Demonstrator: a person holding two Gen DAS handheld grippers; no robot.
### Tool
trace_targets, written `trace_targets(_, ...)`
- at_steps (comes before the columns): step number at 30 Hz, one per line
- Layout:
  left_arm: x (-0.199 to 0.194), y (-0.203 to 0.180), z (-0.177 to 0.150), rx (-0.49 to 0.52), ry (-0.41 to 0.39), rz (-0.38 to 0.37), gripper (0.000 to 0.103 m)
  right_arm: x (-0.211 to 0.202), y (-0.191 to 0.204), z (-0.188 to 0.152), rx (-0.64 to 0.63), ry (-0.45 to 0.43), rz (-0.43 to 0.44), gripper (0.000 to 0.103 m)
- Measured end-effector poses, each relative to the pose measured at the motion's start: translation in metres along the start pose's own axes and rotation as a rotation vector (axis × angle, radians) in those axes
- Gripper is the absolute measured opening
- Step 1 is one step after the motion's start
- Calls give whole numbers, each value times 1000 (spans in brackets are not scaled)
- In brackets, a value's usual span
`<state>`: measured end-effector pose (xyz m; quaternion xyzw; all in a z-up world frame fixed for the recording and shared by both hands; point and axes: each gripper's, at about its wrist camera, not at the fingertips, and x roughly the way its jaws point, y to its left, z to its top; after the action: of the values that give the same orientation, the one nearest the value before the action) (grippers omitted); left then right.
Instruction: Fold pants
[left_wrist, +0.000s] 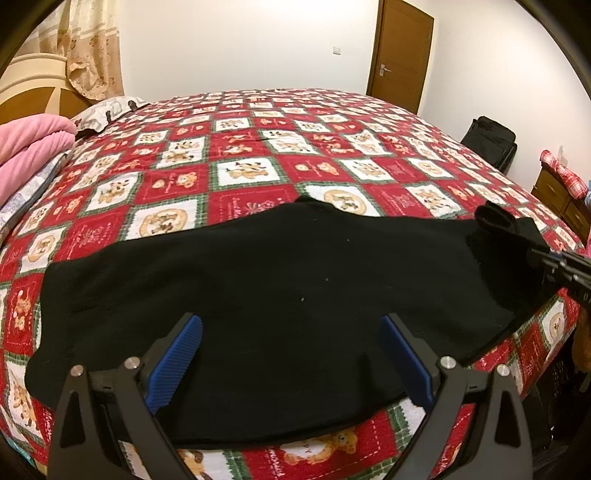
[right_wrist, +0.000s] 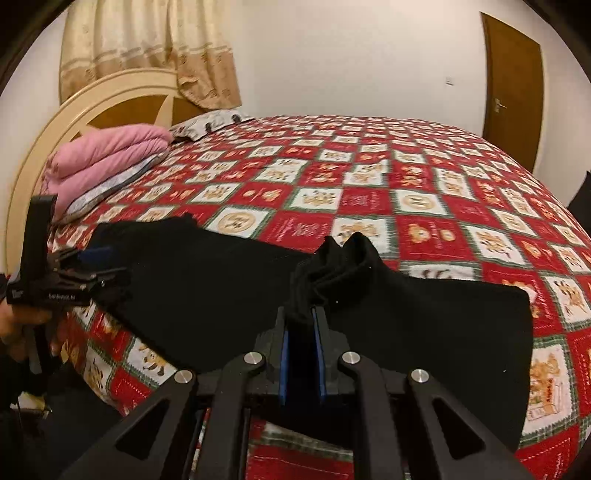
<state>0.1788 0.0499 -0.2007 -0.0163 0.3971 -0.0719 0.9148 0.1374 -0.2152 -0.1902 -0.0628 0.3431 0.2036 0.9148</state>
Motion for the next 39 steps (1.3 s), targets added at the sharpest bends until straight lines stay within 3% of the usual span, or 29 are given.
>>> trace_targets(15,2,-11,-3,13,11,-23,99,30,32,-12,-125,90,-32,12)
trace_targets(23,5,-40,11,62,11,-84,99,44,48,-20,-214,139,-69,13)
trace_targets(25,6,-48,17,68,10,-108,99,42,52,-20,-254,143,-75,16)
trace_targets(27,8,-60,23,95,5,-110,99,33,53,-22,-284,153,-43,26)
trace_targets(33,10,-106,42,173,3,-185,99,-12,20,-26,-227,122,-12,28)
trace_targets(39,18,-165,51,245,20,-284,97,-44,-46,-34,-39,37,-107,28)
